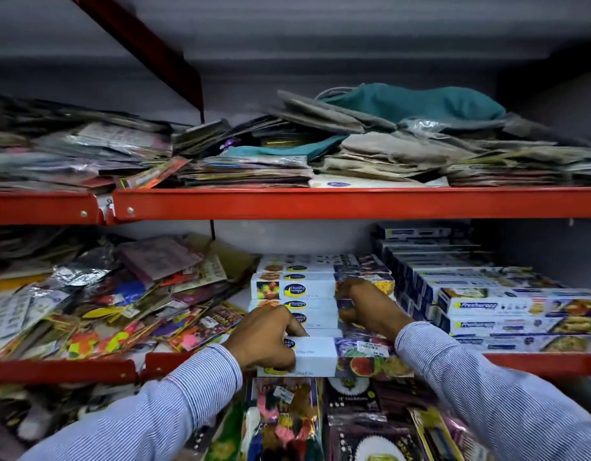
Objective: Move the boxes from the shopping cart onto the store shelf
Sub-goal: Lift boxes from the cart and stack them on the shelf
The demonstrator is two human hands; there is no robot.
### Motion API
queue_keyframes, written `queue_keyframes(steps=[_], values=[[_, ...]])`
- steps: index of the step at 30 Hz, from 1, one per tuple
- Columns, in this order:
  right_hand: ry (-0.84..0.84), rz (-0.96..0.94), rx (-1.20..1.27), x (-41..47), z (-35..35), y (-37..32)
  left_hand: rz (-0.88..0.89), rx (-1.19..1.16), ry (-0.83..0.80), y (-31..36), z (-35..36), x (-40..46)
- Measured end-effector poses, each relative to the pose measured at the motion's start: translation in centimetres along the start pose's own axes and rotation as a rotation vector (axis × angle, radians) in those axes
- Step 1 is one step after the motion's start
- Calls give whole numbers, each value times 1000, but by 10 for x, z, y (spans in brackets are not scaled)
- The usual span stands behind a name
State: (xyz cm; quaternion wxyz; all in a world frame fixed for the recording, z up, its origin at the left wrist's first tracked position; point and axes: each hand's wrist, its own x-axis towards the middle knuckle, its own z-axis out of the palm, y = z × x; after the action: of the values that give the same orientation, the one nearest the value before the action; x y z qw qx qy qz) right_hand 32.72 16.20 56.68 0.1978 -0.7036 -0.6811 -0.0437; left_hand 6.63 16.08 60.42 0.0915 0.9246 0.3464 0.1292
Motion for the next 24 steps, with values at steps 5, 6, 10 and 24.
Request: queue_keyframes(steps=[5,6,10,24], values=[[-27,6,38,-1,-18,-4,-13,-1,36,-6,4,21],[-29,6,60,-1,-20,-4,-16,-6,45,-7,5,27],[-90,-40,63,-5,-30,-3,13,23,95,-10,14,46],[11,-41,153,-54,-11,-4,20,63,309,-18,62,50]])
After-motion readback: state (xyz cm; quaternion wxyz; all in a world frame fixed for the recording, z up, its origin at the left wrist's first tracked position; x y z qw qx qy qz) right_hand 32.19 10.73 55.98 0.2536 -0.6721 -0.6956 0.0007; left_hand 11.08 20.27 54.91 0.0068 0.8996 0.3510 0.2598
